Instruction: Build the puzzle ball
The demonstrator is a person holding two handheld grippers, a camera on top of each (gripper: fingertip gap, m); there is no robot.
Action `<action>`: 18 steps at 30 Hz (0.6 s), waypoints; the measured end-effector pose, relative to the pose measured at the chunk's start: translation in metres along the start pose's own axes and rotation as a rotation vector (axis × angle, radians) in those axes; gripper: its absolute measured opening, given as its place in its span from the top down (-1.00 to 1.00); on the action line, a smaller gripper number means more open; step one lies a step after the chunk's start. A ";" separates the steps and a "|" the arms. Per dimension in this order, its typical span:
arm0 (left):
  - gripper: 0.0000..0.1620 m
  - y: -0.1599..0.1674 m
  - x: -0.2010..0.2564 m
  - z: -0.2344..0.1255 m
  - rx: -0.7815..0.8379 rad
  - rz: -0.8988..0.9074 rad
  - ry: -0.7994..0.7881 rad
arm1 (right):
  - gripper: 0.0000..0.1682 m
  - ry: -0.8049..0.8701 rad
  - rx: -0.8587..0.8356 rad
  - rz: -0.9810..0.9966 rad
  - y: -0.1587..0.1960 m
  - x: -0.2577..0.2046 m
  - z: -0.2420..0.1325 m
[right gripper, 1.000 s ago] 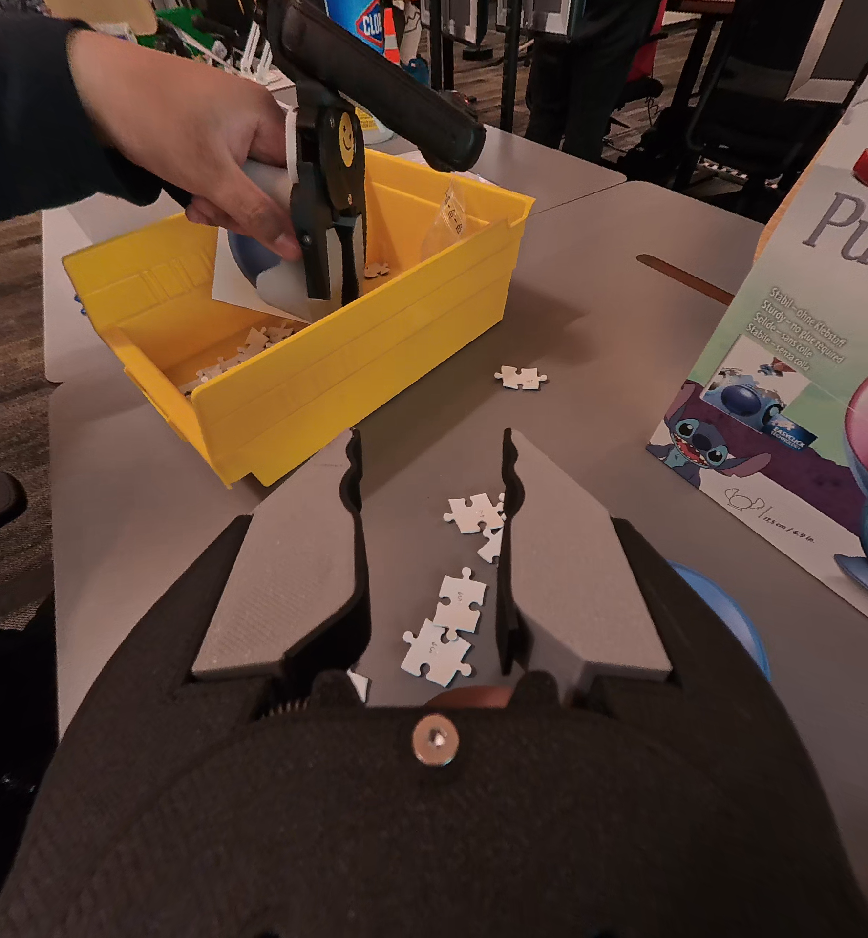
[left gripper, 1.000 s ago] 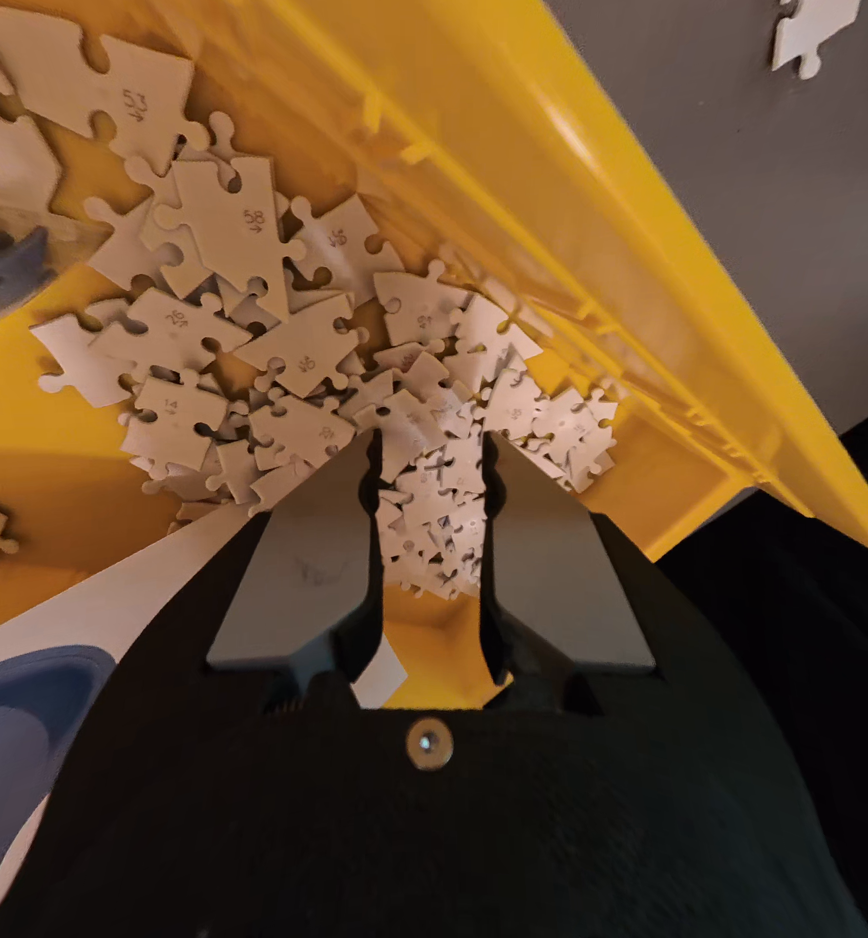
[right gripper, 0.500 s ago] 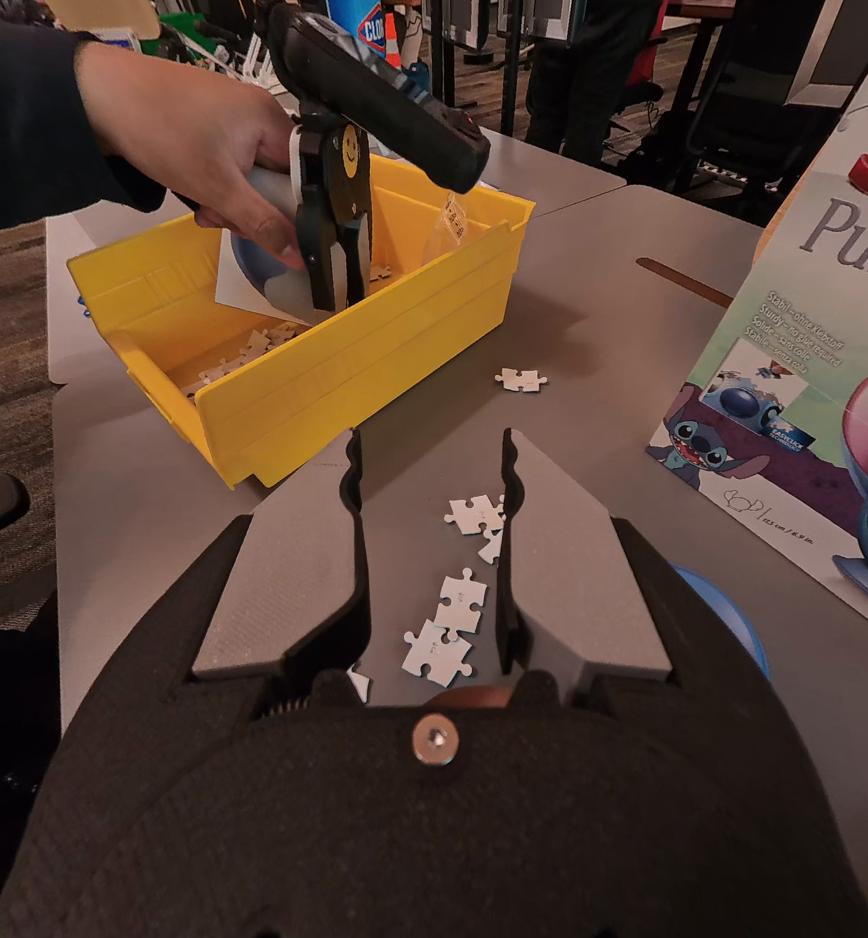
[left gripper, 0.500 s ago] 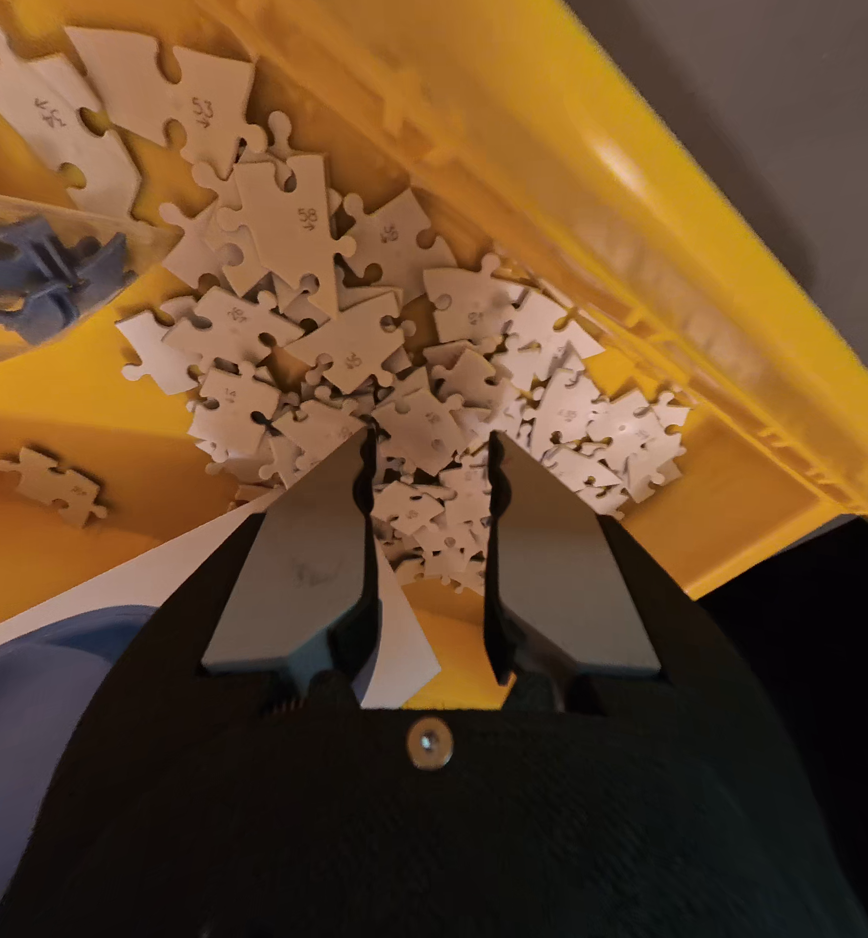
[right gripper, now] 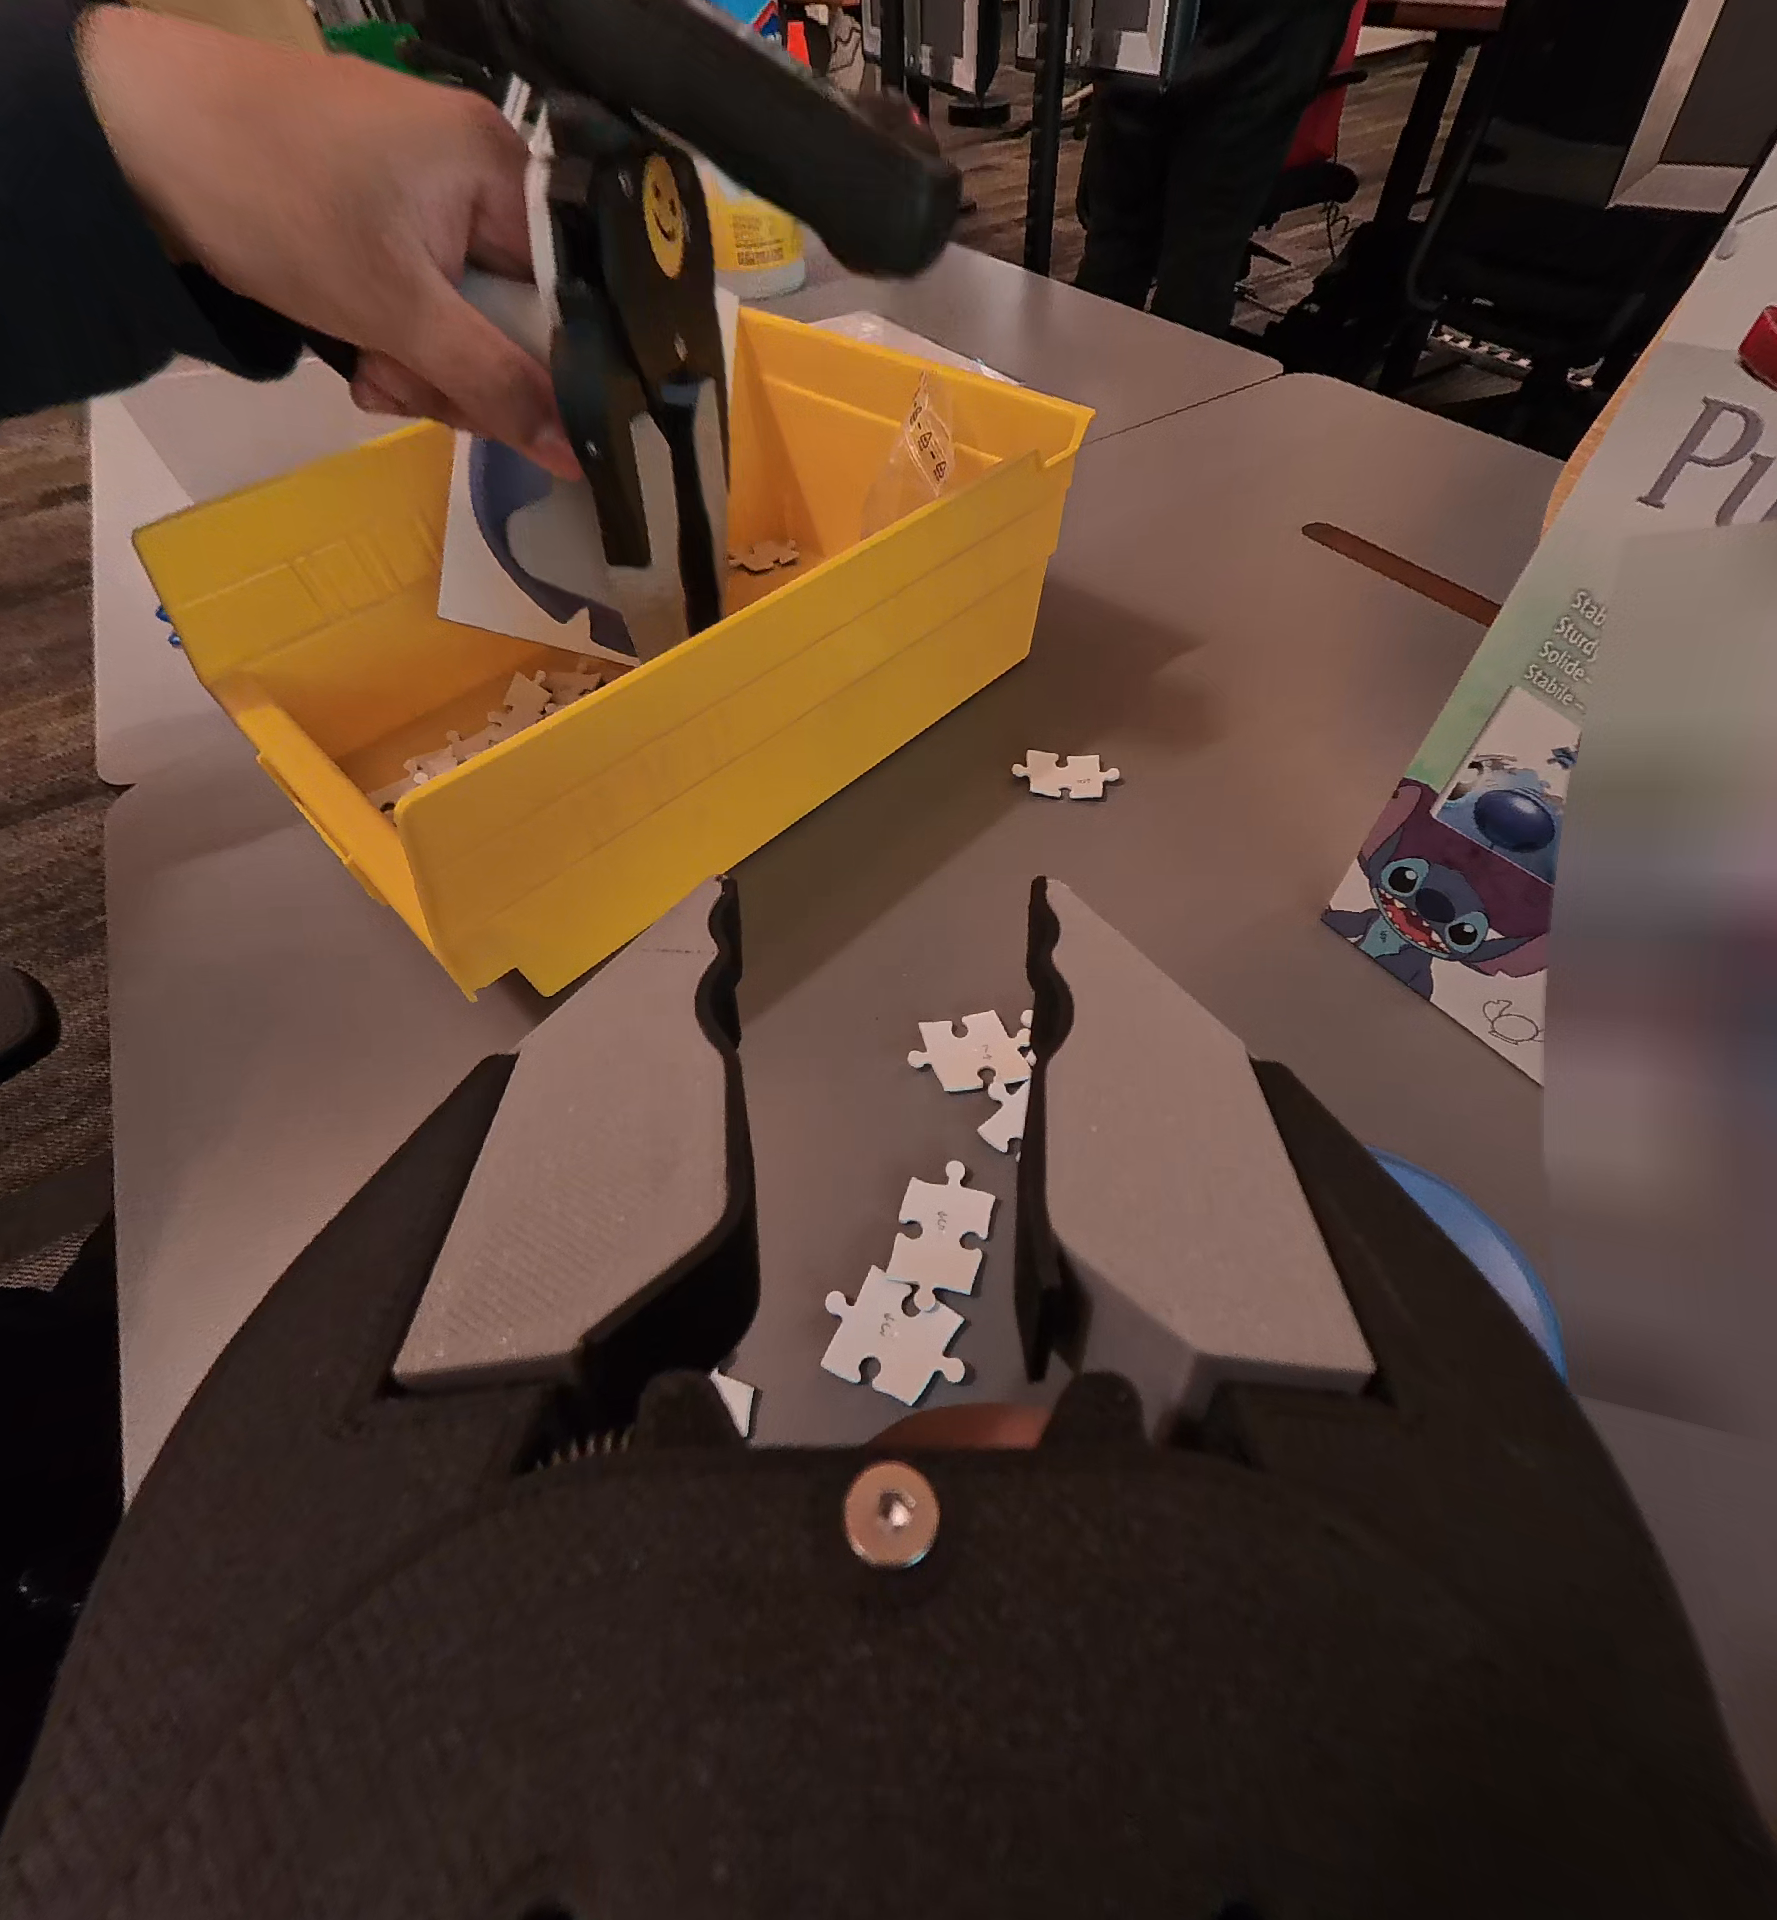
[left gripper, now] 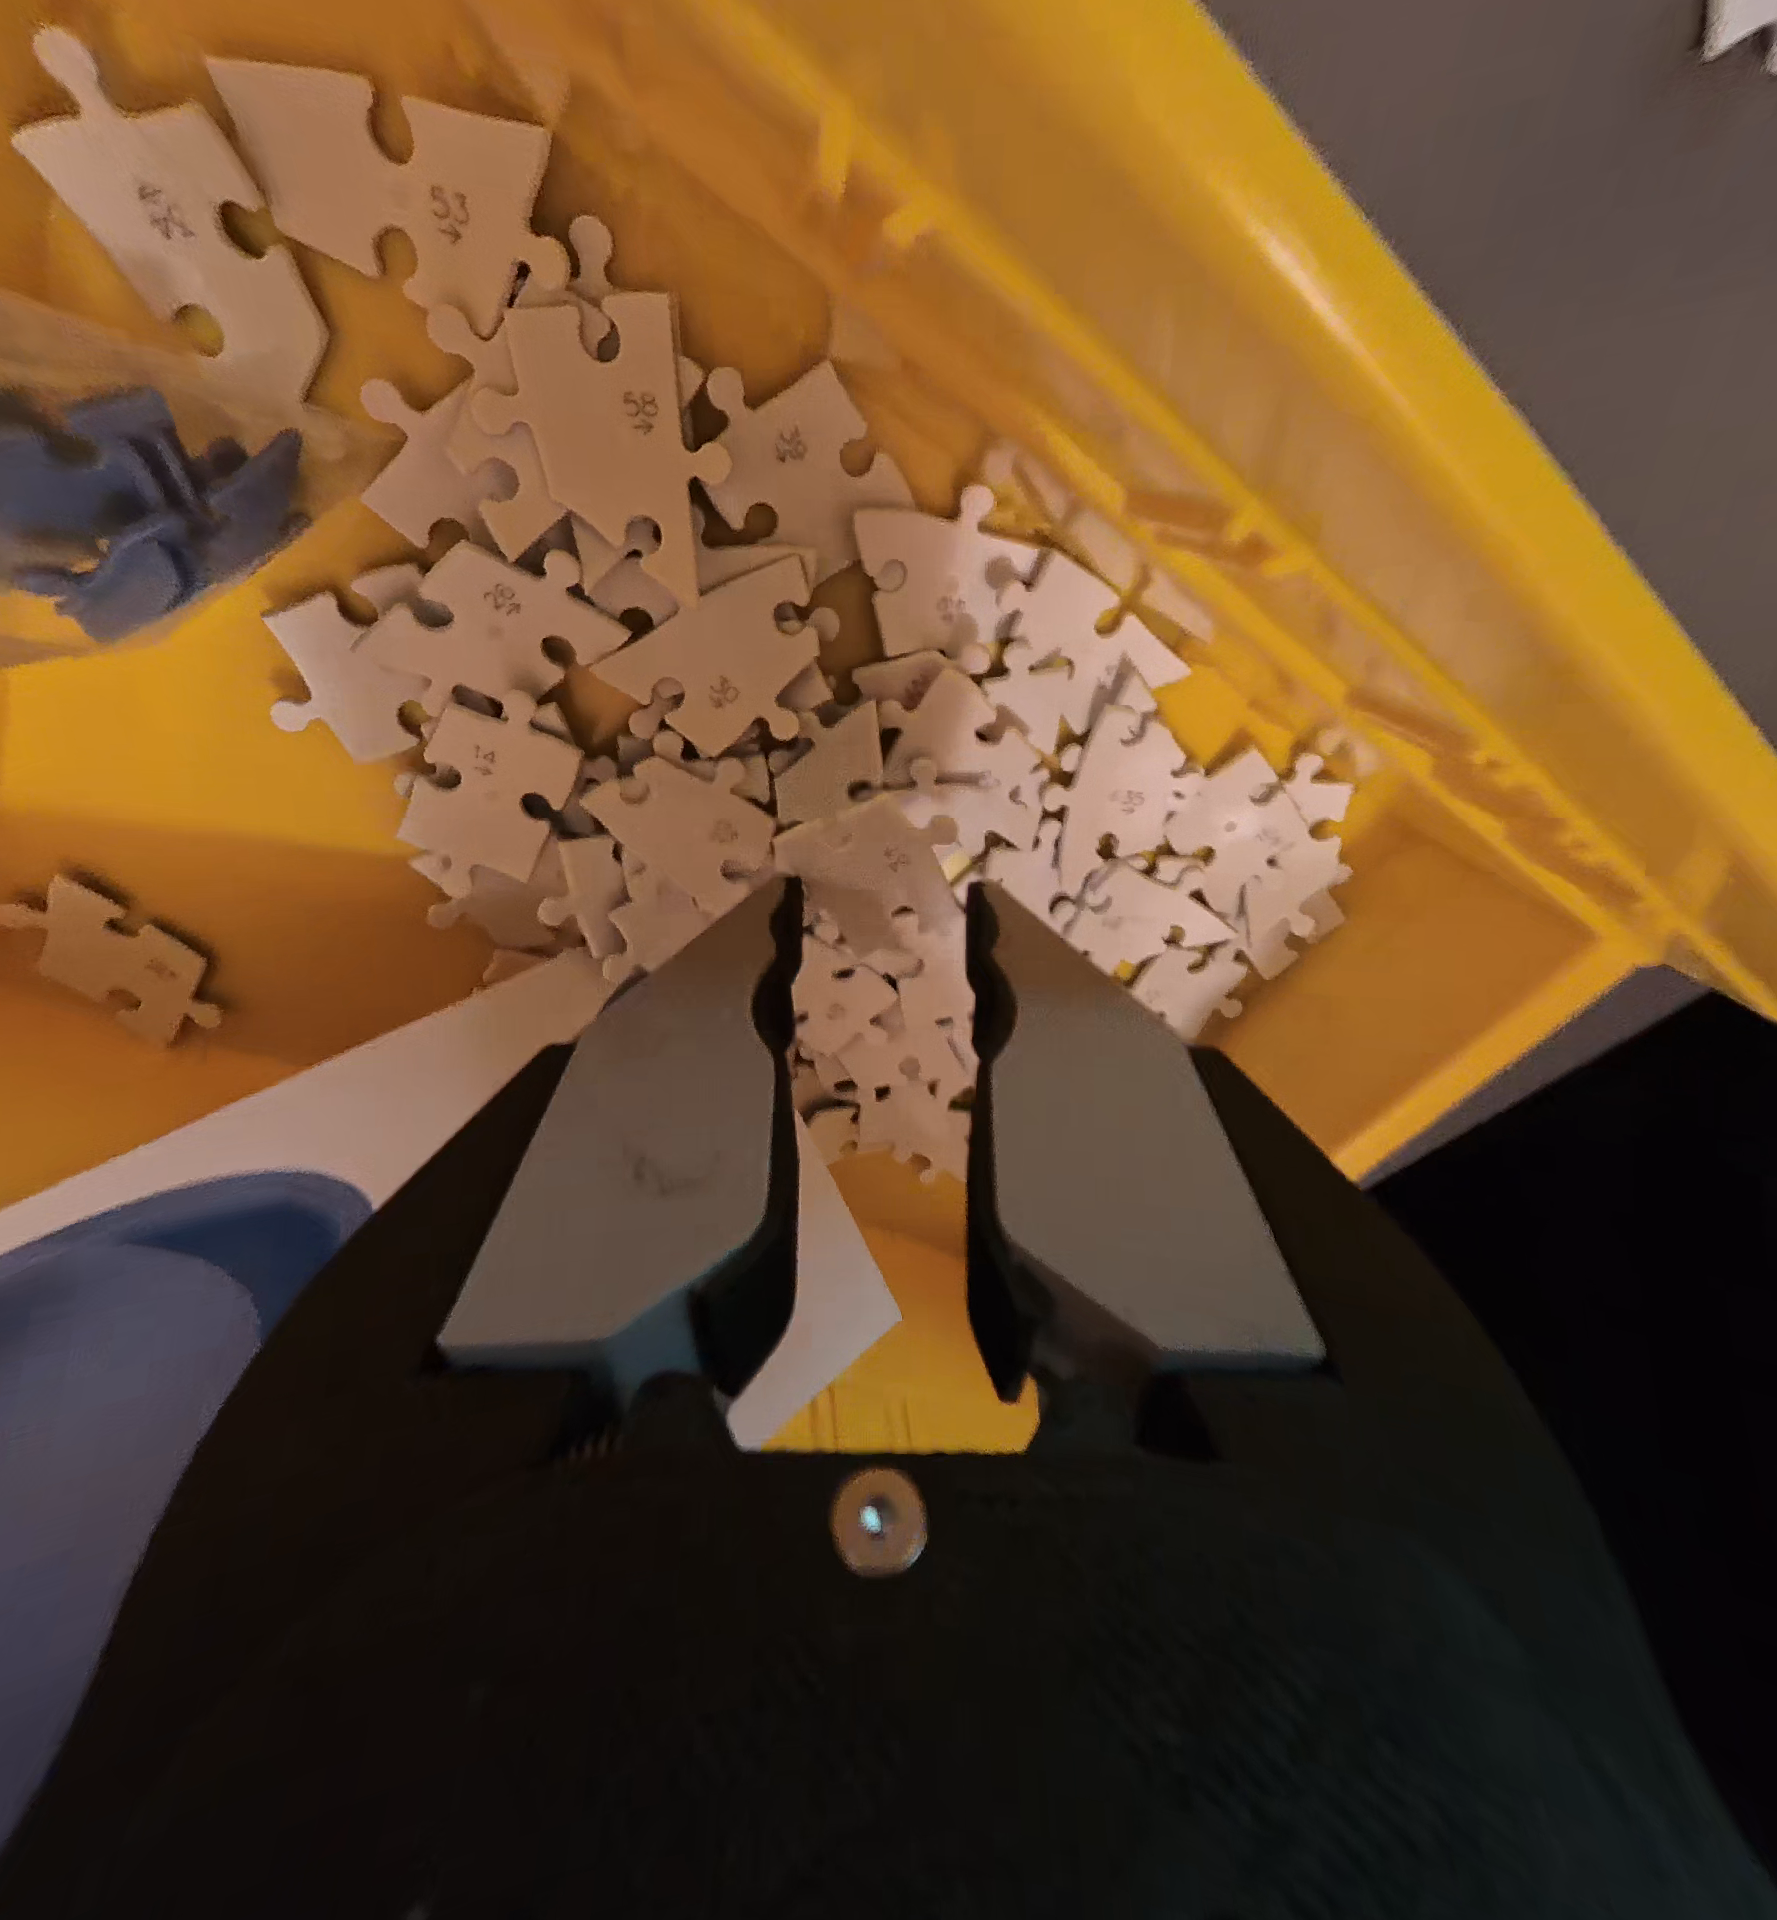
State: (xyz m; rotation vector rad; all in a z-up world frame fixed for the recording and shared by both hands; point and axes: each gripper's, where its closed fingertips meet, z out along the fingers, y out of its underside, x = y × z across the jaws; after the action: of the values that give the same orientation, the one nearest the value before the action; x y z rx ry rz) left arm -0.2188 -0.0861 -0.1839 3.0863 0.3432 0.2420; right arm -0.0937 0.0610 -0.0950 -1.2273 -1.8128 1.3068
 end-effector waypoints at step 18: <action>0.65 0.105 0.006 -0.001 -0.154 -0.019 -0.188 | 0.37 0.007 -0.035 0.013 0.011 0.003 0.008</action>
State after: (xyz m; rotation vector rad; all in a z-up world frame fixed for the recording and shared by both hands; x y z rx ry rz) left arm -0.1904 -0.1873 -0.1777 2.9213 0.3290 -0.0216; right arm -0.0983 0.0612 -0.1082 -1.2629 -1.8326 1.2821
